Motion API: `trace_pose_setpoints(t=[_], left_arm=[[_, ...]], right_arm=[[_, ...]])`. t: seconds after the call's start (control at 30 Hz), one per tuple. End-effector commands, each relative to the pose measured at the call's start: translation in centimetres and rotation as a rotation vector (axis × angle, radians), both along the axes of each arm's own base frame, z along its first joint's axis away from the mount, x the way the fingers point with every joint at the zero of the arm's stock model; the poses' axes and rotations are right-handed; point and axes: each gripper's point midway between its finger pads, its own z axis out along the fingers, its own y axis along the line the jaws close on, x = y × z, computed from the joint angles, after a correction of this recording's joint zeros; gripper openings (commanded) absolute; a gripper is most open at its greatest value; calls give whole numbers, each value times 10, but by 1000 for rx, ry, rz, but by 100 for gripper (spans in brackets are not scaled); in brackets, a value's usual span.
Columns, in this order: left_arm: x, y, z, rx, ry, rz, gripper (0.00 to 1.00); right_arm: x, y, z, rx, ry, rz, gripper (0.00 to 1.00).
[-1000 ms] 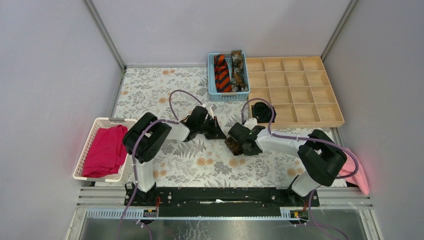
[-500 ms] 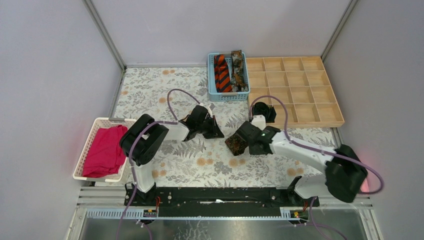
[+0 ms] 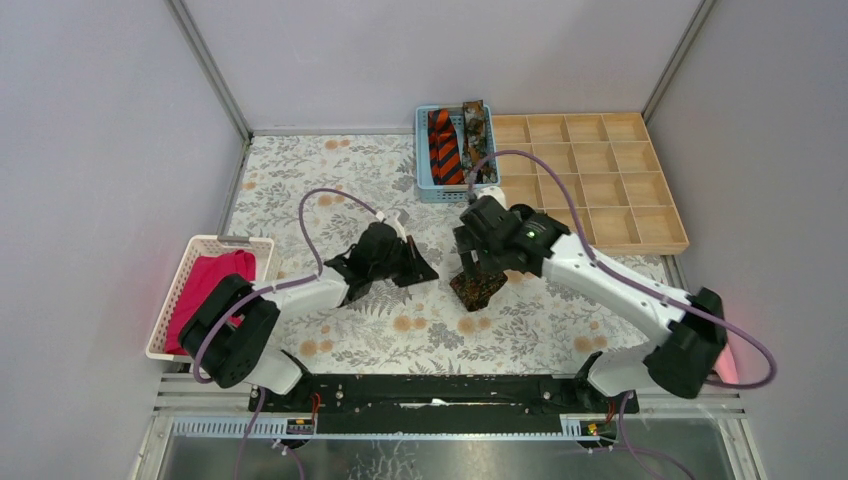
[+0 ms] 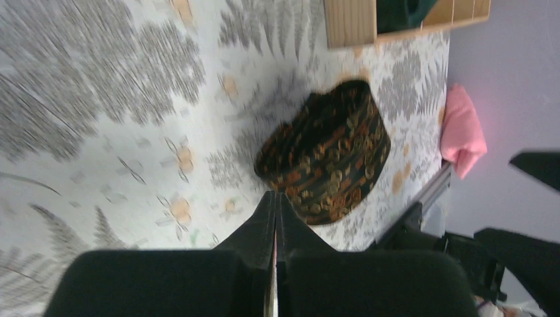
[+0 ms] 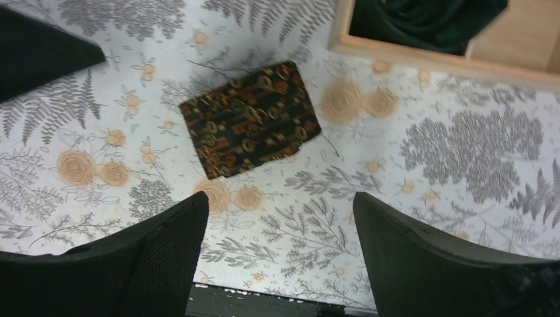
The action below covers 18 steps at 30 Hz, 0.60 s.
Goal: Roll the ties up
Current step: Roll the tie at the center of the board.
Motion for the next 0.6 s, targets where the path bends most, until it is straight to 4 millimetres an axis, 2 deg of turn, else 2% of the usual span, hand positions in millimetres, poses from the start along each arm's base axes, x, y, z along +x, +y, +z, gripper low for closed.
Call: trace_pose_setpoints(t=[0.0, 0.1, 0.2, 0.37, 0.57], left_arm=[[-26, -26, 13, -128, 18, -39, 0], [-33, -29, 10, -144, 18, -37, 0], [-36, -31, 4, -159, 34, -45, 0], [-44, -45, -10, -179, 71, -87, 0], [-55, -52, -27, -186, 118, -103, 0]], right_arm=[[12, 19, -14, -79, 94, 148, 90], [22, 29, -22, -69, 122, 185, 96], [32, 27, -32, -48, 162, 187, 99], [44, 22, -50, -66, 213, 192, 100], [50, 29, -65, -35, 269, 215, 100]])
